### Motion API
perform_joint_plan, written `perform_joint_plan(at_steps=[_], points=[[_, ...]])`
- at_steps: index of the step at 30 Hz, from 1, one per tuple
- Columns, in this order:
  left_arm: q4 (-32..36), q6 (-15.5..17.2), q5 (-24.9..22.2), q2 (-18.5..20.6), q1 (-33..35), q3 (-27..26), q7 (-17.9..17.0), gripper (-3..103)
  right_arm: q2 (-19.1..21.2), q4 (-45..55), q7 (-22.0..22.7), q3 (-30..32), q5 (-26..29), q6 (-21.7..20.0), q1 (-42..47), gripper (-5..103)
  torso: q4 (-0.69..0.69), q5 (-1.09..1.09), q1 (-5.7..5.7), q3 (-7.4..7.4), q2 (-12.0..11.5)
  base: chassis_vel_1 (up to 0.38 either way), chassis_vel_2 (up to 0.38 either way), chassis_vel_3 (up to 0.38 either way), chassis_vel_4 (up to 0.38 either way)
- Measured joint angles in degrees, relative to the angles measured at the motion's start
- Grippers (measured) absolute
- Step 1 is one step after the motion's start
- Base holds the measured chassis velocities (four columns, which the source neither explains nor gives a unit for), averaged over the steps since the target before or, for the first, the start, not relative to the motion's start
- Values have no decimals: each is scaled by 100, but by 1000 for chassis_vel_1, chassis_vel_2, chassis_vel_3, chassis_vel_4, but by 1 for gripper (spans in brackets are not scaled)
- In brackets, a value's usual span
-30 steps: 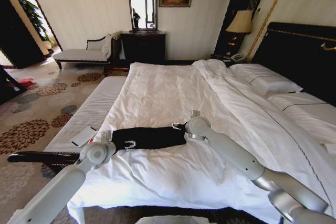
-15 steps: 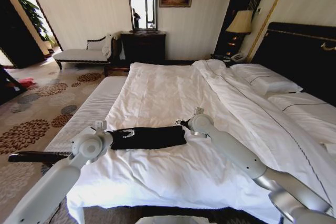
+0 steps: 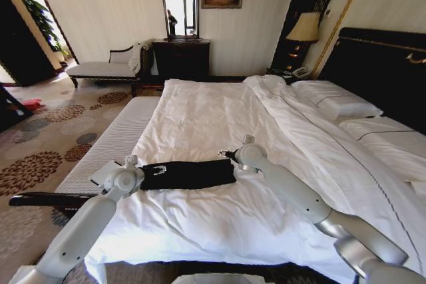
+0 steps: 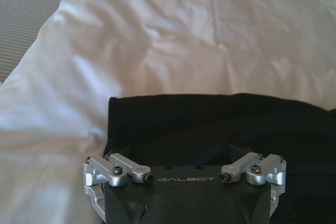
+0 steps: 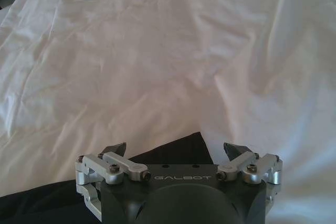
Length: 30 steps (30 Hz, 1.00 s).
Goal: Fold the clothes on the bed.
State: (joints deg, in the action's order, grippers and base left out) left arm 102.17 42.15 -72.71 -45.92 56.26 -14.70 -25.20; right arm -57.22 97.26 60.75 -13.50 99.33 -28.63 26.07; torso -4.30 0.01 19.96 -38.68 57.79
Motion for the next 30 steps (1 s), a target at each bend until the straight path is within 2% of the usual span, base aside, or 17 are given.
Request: perform_joint_plan(at_steps=[5,9,10,12,14,15,16,19,20,23,30], points=[[338,0,75,169,435,-308,60,100,115,53,-25,60,-27,0,61,100,-1,-1,0,1,0,0,0,0,0],[1043,-18,340,135,1080,-1016,383,100,201,78,-52,161,-48,0,162,100,-1,0,-1,1,0,0,0,0,0],[1043,-18,340,135,1080,-1016,383,100,201,78,-52,161,-48,0,162,100,-1,0,-1,1,0,0,0,0,0],[1115,-147,733,138,1276,-1248,762,100,240,101,-61,198,-70,-1,224,100,-1,0,-2,1,0,0,0,0,0],[974,-291,1126,177,1338,-1381,1167,100,280,132,-65,223,-89,-1,278,100,-1,0,-2,1,0,0,0,0,0],[974,-291,1126,177,1338,-1381,1167,100,280,132,-65,223,-89,-1,278,100,-1,0,-2,1,0,0,0,0,0],[849,-336,1240,186,1313,-1411,1338,100,296,149,-65,231,-95,0,298,100,0,0,-2,1,0,0,0,0,0],[371,-381,1135,134,1085,-1425,1867,100,328,190,-65,254,-119,8,341,100,-1,-1,-1,1,0,0,0,0,0],[371,-381,1135,134,1085,-1425,1867,100,328,190,-65,254,-119,8,341,100,-1,-1,-1,1,0,0,0,0,0],[-142,-437,1094,30,891,-1362,2461,100,366,224,-56,260,-147,37,358,100,-2,0,-1,1,0,0,0,0,0],[-453,-418,976,-66,837,-1299,2700,100,431,247,-50,304,-184,68,389,100,-1,-1,-1,0,0,0,0,0,0]])
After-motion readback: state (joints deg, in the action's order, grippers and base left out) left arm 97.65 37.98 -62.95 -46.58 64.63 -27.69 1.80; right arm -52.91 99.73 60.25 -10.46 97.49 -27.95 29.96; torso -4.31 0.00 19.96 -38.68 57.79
